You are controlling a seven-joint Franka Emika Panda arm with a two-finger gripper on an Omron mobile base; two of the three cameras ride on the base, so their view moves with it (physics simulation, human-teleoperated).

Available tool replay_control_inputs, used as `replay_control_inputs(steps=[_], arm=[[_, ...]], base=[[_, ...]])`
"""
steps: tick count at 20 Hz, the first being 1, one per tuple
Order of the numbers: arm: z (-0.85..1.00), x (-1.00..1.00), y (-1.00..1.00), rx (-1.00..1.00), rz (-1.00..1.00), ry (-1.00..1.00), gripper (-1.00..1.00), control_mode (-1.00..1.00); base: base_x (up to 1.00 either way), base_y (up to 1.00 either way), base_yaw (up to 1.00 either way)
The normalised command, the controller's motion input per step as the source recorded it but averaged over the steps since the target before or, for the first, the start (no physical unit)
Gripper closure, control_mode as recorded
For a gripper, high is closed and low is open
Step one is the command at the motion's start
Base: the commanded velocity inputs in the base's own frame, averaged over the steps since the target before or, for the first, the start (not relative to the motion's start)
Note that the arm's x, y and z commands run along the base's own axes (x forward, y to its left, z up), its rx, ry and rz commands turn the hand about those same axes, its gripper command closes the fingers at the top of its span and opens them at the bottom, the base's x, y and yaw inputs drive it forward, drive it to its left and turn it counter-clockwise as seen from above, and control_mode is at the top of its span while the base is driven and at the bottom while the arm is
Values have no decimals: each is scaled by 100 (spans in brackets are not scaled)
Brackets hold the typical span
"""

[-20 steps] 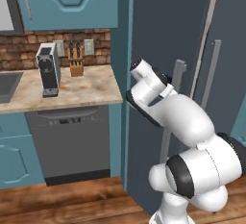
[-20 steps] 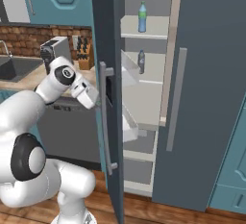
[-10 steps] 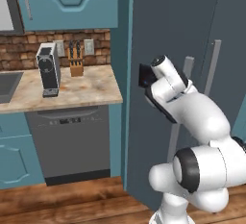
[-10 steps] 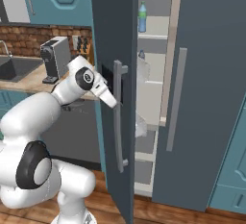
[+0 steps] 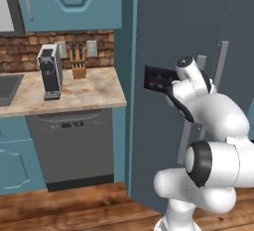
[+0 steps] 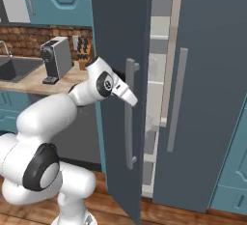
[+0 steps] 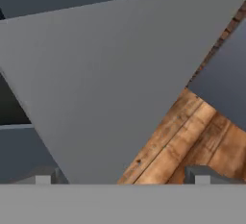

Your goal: Take the bottled waters from the counter and place them in the freezer to freeze. Close the freezer door after placing the bottles.

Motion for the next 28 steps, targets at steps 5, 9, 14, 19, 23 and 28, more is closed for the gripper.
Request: replay_control_inputs(steps=[5,9,14,19,23,28], arm=[[0,33,-28,10,16,-7,-100,-100],[1,42,-26,9,9,0,-100,-100],[0,54,-28,10,7,0,-100,-100],[0,42,-13,3,7,-5,-100,-100],[0,36,-8,0,8,-11,-100,-100],[0,30,-4,0,8,-11,-100,-100]], base=[[0,0,0],[0,0,0],[0,0,0],[0,0,0],[0,0,0],[0,0,0]])
